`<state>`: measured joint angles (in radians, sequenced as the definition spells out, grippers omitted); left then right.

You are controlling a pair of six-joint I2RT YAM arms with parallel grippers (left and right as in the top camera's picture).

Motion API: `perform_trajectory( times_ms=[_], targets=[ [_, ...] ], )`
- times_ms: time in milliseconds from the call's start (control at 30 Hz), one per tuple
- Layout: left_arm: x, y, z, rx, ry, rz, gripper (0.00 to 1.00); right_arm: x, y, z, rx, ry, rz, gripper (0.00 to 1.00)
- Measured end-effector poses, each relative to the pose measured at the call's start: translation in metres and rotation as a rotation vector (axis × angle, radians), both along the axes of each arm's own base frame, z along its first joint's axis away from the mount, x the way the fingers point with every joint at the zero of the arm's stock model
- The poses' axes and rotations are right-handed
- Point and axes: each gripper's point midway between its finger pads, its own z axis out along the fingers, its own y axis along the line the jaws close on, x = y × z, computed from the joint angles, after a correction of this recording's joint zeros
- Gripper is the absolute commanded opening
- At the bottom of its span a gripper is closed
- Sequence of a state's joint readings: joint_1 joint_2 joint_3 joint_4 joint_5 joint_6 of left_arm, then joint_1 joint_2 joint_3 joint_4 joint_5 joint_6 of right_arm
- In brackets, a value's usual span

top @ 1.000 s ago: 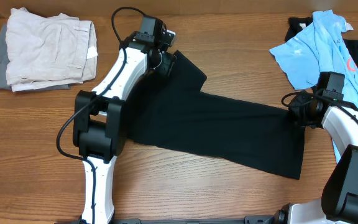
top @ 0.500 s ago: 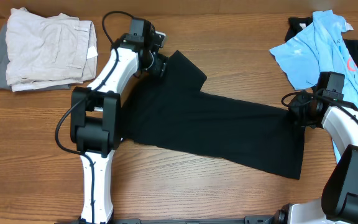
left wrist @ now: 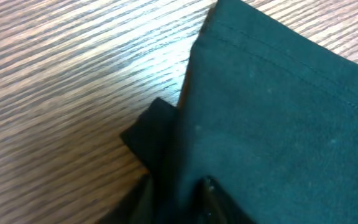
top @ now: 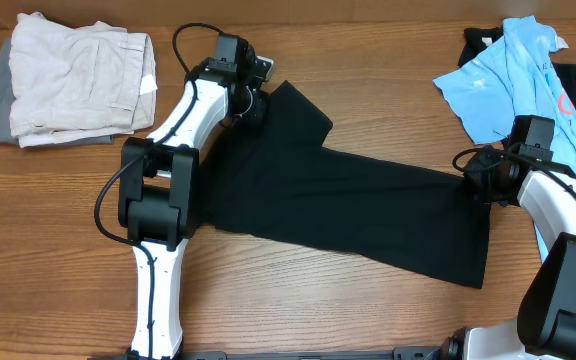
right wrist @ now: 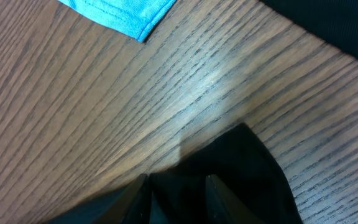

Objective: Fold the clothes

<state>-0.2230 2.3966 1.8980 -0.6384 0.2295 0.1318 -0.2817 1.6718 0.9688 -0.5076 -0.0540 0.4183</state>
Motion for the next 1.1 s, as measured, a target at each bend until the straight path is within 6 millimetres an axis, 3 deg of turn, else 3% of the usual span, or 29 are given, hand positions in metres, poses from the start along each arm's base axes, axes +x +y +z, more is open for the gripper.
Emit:
perform_trajectory(
  times_ms=[133, 533, 667, 867, 933, 1000, 1100],
  targets=[
    [0.0, 0.0, 0.0, -0.004, 0.001, 0.002, 0.04, 0.0, 0.0, 0.0, 0.001, 0.0, 0.0, 0.33],
    [-0.008, 0.009, 0.008, 0.052, 0.064, 0.016, 0.04, 0.003, -0.003, 0.001, -0.002, -0.013, -0.035, 0.29],
    [-0.004, 0.012, 0.032, 0.067, 0.068, 0.043, 0.04, 0.003, -0.004, 0.002, 0.002, -0.017, -0.058, 0.24],
    [0.004, 0.015, 0.086, 0.07, 0.041, 0.1, 0.04, 0.002, -0.004, 0.01, 0.005, -0.029, -0.075, 0.19],
    [0.004, 0.016, 0.1, 0.07, 0.035, 0.11, 0.04, 0.001, -0.004, 0.015, 0.003, -0.037, -0.076, 0.15],
    [0.002, 0.018, 0.112, 0.074, 0.034, 0.118, 0.04, 0.001, -0.004, 0.018, 0.0, -0.044, -0.076, 0.04],
    [-0.005, 0.024, 0.126, 0.092, 0.052, 0.154, 0.04, -0.001, -0.004, 0.018, 0.004, -0.038, -0.081, 0.04]
  ],
)
